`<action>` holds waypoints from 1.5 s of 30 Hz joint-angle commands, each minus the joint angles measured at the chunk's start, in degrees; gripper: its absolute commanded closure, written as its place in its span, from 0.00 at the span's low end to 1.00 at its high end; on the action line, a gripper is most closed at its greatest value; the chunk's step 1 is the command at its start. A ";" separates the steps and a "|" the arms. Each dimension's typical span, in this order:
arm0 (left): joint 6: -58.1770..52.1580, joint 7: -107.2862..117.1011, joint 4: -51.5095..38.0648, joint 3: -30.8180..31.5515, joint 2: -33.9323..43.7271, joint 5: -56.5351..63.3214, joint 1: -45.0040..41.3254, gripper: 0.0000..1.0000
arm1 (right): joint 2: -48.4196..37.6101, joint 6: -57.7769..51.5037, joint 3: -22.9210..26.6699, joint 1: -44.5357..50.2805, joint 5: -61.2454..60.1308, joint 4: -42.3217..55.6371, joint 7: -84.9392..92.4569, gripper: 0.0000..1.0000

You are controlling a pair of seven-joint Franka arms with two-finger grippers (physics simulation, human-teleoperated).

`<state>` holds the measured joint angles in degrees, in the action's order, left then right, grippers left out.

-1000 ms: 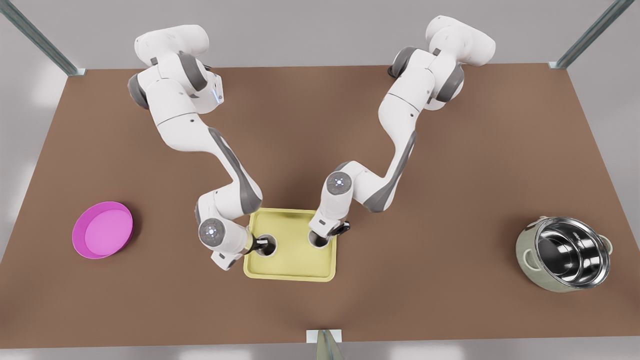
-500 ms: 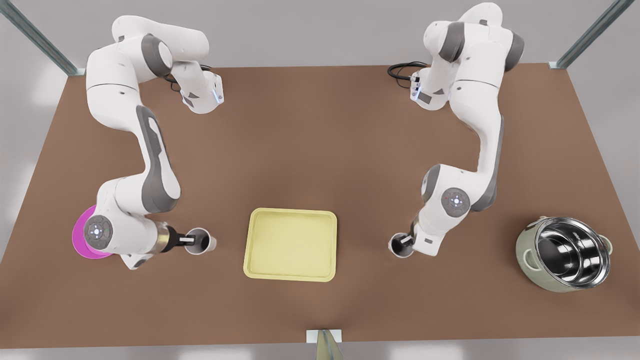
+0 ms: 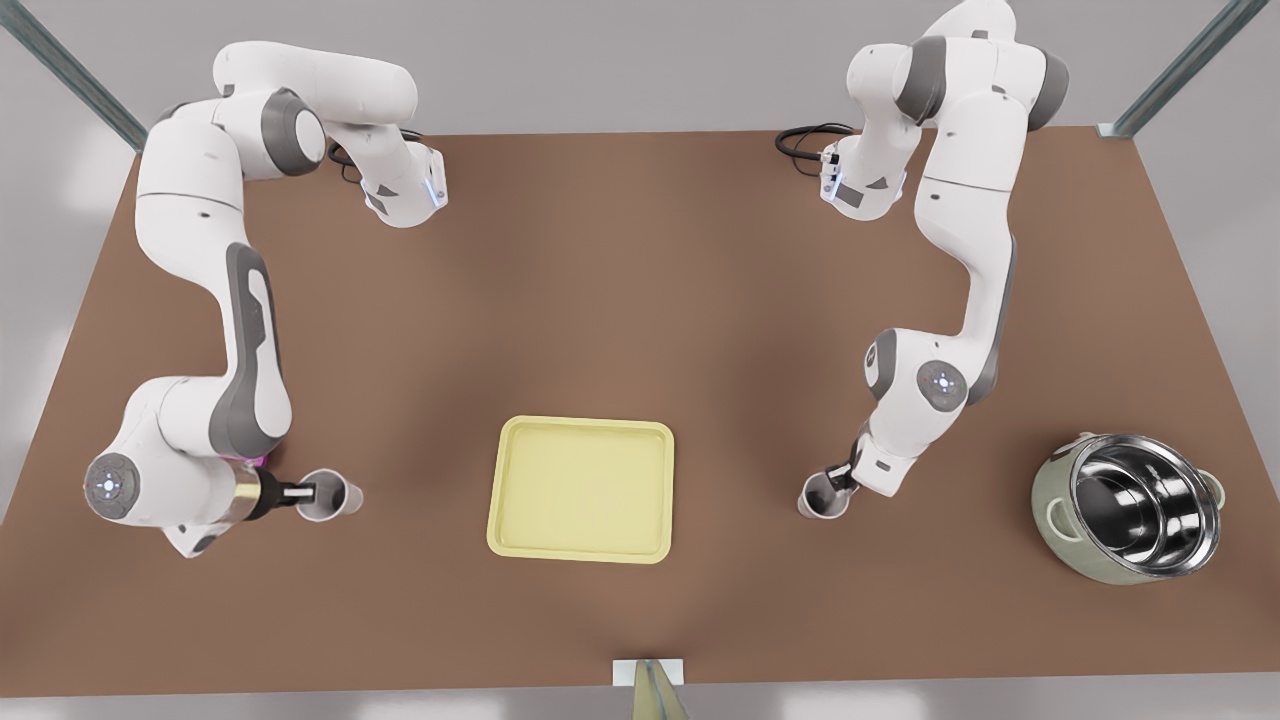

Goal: Use the left arm to pick up the white IKEA cup from the tray and place it on the middle-left position; use the right arm to pick up the white IKEA cup from the tray and place it on the middle-right position

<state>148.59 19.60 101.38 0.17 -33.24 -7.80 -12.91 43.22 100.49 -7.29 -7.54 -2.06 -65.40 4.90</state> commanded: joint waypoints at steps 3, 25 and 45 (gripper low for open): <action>-8.47 -20.04 -7.67 -3.24 0.99 3.76 0.08 0.00 | 1.78 9.02 1.58 -0.02 0.56 0.18 22.78 0.77; -44.88 -16.61 -16.39 -5.18 17.60 -0.46 3.42 0.00 | 9.60 21.59 2.28 -0.02 0.91 0.18 25.33 0.51; -44.71 -16.44 -18.33 -5.09 17.16 0.77 3.15 0.00 | -9.64 -9.08 -0.53 0.59 1.35 0.27 3.89 0.10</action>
